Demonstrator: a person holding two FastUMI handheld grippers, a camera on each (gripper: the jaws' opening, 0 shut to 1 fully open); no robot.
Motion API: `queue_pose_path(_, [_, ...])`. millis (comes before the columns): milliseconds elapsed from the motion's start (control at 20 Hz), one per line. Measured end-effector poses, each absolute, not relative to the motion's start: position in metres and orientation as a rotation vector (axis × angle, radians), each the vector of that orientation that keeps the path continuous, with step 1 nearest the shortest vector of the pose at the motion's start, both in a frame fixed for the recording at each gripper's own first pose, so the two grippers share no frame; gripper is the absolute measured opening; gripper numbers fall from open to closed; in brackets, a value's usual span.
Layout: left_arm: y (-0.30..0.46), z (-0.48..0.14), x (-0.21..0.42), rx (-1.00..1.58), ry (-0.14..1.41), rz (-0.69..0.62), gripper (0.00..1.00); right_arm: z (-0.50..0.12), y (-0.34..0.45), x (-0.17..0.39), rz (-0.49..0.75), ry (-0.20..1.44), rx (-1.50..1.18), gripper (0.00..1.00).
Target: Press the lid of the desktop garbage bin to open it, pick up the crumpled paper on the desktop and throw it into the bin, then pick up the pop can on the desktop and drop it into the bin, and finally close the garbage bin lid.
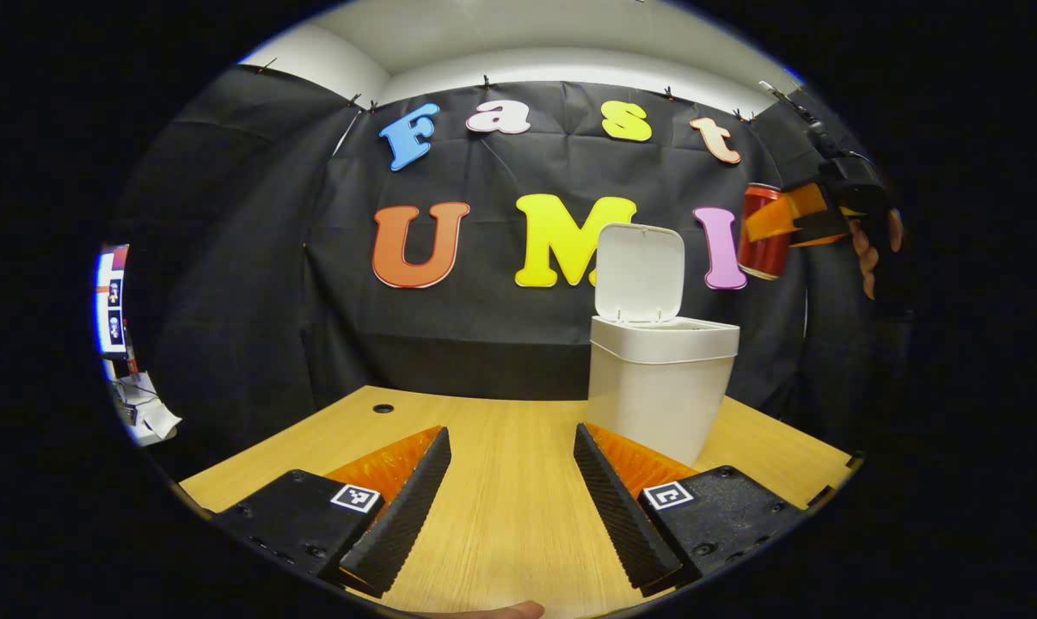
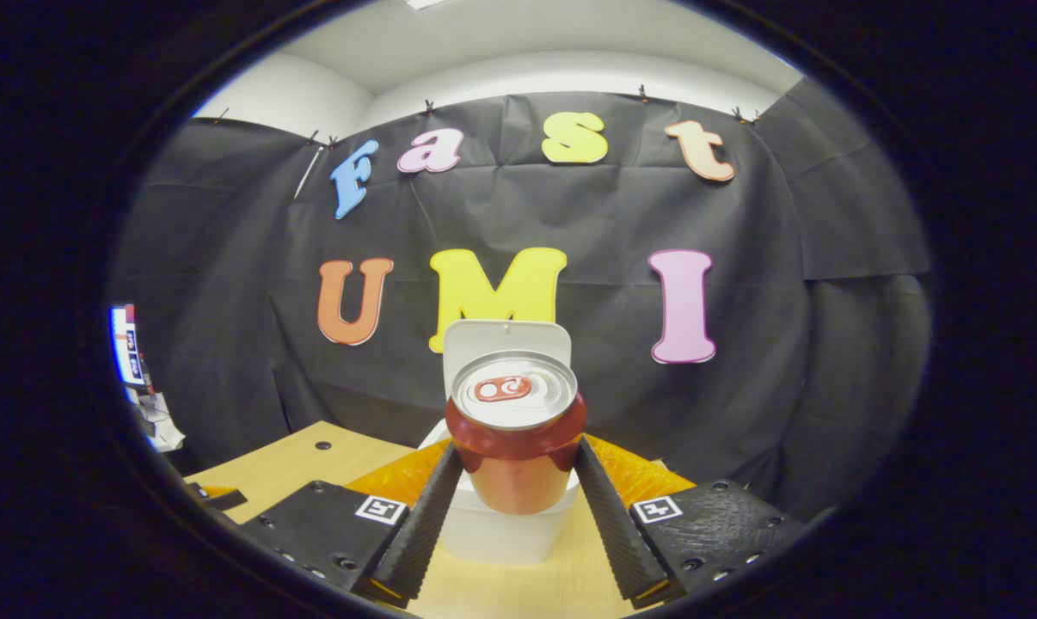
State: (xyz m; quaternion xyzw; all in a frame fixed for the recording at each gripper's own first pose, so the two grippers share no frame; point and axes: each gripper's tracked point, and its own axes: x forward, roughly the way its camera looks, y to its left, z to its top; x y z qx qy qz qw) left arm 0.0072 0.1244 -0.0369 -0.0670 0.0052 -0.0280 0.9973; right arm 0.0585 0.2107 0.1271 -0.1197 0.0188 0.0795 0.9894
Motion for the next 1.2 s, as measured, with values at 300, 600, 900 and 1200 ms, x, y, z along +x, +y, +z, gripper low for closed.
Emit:
queue_pose_path(300, [0.126,-0.033,0.002,-0.156,0.004,-0.062,0.95,0.162,0.26,0.119,0.13,-0.03,-0.316,0.81])
queue_pose_path(600, [0.14,-0.035,0.005,-0.149,-0.001,-0.044,0.95,0.128,0.274,0.171,0.064,0.051,-0.356,0.8])
queue_pose_path(900, [0.141,-0.036,0.011,-0.165,-0.007,-0.035,0.95,0.115,0.252,0.207,-0.035,0.093,-0.323,0.81])
queue_pose_path(1200, [0.148,-0.042,0.014,-0.158,0.008,-0.033,0.95,0.115,0.243,0.216,-0.042,0.1,-0.264,0.9])
